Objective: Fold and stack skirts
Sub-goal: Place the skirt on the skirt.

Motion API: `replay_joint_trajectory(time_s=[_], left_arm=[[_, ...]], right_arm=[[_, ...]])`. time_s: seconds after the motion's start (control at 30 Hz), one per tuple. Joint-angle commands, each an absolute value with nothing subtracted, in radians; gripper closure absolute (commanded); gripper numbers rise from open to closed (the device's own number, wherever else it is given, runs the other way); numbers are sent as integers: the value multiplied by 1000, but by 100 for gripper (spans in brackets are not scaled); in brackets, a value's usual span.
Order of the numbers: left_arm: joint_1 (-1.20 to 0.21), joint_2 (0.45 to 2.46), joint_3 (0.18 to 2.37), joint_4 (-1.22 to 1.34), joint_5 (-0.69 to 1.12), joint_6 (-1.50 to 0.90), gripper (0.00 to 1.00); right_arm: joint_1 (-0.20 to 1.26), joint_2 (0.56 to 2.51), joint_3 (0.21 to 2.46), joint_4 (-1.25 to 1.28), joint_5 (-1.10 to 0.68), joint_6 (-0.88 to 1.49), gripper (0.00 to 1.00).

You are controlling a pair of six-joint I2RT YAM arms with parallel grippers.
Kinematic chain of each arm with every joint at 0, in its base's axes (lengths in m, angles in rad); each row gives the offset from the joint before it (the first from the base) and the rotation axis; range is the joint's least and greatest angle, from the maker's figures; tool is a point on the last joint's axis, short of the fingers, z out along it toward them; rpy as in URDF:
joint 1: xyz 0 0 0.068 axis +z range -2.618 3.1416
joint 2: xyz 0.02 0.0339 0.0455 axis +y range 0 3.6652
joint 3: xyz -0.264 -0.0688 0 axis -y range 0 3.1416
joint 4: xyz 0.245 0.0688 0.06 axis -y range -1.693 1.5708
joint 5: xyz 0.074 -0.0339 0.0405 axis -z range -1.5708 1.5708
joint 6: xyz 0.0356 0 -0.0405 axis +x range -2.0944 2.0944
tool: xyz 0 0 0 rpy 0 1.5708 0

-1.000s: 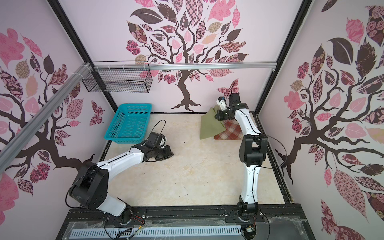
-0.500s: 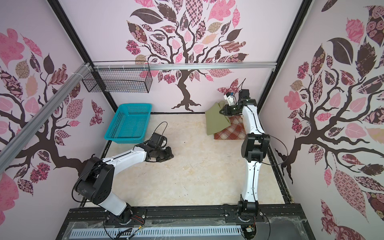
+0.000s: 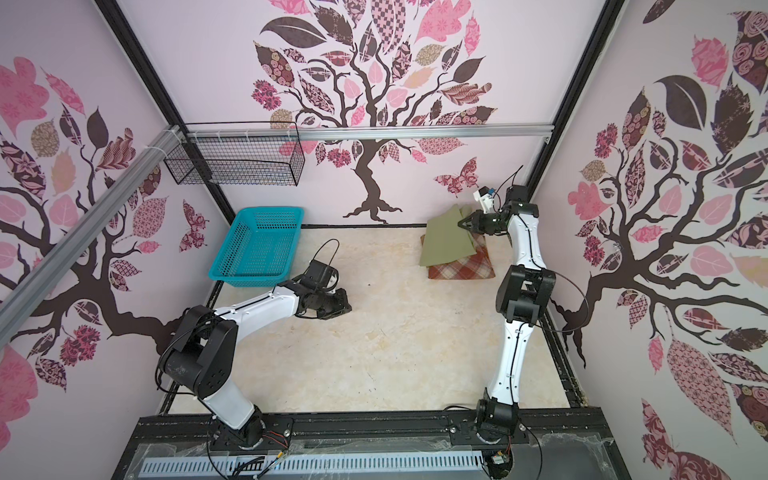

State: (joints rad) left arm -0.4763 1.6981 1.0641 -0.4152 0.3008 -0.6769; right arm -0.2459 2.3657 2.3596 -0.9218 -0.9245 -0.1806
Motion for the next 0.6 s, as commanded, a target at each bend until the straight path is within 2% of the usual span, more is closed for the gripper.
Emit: replay_joint_trajectory(time_s=[0.0,0.2,0.57], left_arm=[[-472,1713,1111,-443,308,-670,88],[-472,1735,1142,-458,311,-678,88],[-474,1756,1167,-484,311,-683,89]], right_arm=[[-269,2443,2393,-958,-989,-191,100],[-303,2529,2411,-990,-1000,-198,100],[-320,2566,2445,-1003,-956,-193,100]])
